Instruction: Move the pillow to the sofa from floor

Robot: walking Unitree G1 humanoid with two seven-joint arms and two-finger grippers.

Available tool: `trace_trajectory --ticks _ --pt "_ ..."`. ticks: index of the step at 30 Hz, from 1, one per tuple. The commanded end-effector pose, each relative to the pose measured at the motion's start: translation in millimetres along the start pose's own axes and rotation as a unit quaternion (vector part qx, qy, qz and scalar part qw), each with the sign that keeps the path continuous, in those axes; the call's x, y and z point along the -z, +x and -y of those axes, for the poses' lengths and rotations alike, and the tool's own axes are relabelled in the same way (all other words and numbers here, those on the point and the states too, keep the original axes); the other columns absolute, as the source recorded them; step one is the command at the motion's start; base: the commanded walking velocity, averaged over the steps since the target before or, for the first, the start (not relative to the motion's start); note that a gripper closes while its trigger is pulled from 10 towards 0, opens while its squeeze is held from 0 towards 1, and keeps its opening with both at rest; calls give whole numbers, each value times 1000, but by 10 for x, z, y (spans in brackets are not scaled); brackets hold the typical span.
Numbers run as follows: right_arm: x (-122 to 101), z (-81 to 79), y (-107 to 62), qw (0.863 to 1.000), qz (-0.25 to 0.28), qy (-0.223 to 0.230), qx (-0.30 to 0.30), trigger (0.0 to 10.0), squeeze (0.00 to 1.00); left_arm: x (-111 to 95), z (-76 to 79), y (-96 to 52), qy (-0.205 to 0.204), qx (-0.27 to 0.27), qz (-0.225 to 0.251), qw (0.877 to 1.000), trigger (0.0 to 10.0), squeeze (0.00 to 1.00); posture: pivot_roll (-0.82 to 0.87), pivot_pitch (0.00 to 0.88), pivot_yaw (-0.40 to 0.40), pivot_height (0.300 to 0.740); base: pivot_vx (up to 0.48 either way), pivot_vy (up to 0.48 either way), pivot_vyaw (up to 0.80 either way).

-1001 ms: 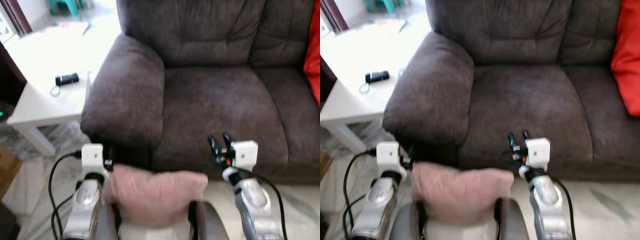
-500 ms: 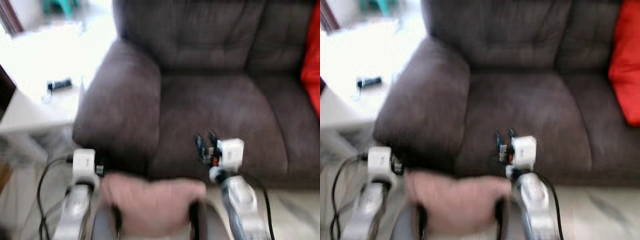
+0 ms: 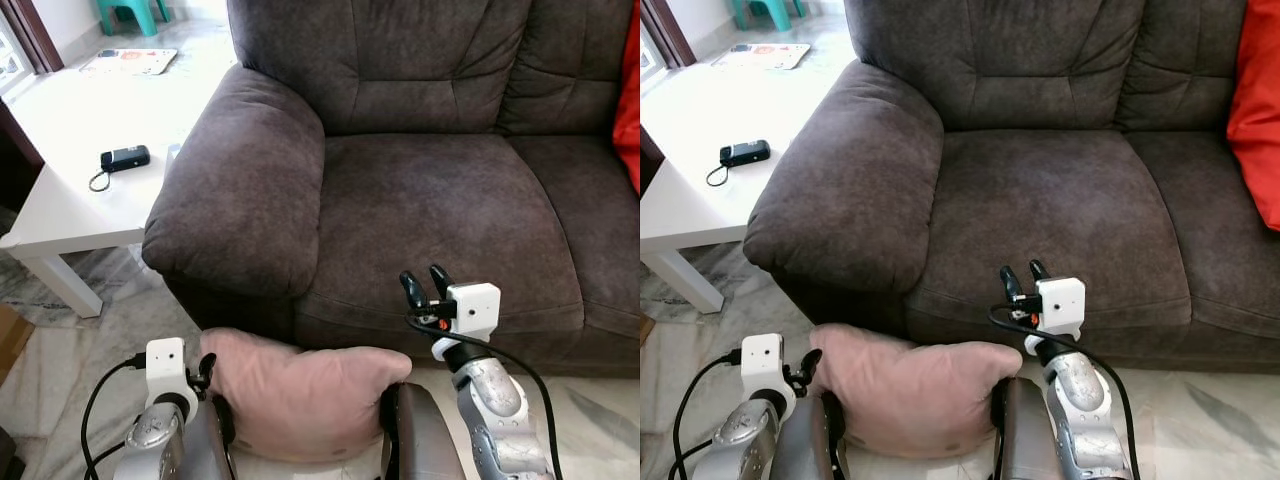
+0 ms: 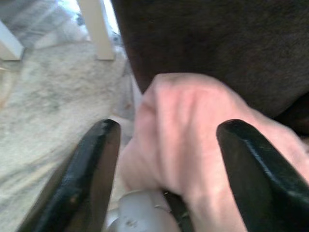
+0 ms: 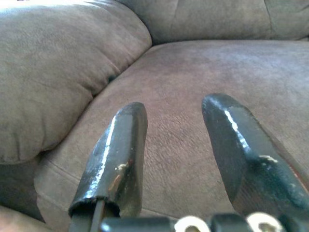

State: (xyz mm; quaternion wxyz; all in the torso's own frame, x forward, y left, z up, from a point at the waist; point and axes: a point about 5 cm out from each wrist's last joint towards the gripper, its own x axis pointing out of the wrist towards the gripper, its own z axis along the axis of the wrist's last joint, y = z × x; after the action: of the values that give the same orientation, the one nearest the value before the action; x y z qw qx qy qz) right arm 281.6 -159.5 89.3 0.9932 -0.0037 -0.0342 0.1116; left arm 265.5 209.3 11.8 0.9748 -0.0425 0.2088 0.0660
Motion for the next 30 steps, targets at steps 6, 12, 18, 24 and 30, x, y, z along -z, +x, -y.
trace_trajectory --ticks 6,12,18,24,30 --pt "-44 11 18 1000 5 -1 -3 10000 0 -20 -43 121 2 14 -27 1000 10000 1000 -67 120 -2 498 0 0 0" --pt "-58 3 16 1000 7 -1 -3 10000 0 -19 -44 157 5 25 -35 999 10000 1000 -76 132 -8 498 0 0 0" --pt "-74 13 2 1000 6 -3 -6 10000 0 -12 -70 191 10 28 -42 999 10000 1000 -83 164 -30 498 0 0 0" --pt "-124 30 -20 1000 6 -6 -13 10000 0 -111 -72 246 6 25 -21 999 10000 0 -102 198 -67 498 0 0 0" --pt "-196 76 -44 1000 6 -14 -22 10000 0 -129 -28 273 -6 25 -14 1000 10000 0 -131 230 -113 498 0 0 0"
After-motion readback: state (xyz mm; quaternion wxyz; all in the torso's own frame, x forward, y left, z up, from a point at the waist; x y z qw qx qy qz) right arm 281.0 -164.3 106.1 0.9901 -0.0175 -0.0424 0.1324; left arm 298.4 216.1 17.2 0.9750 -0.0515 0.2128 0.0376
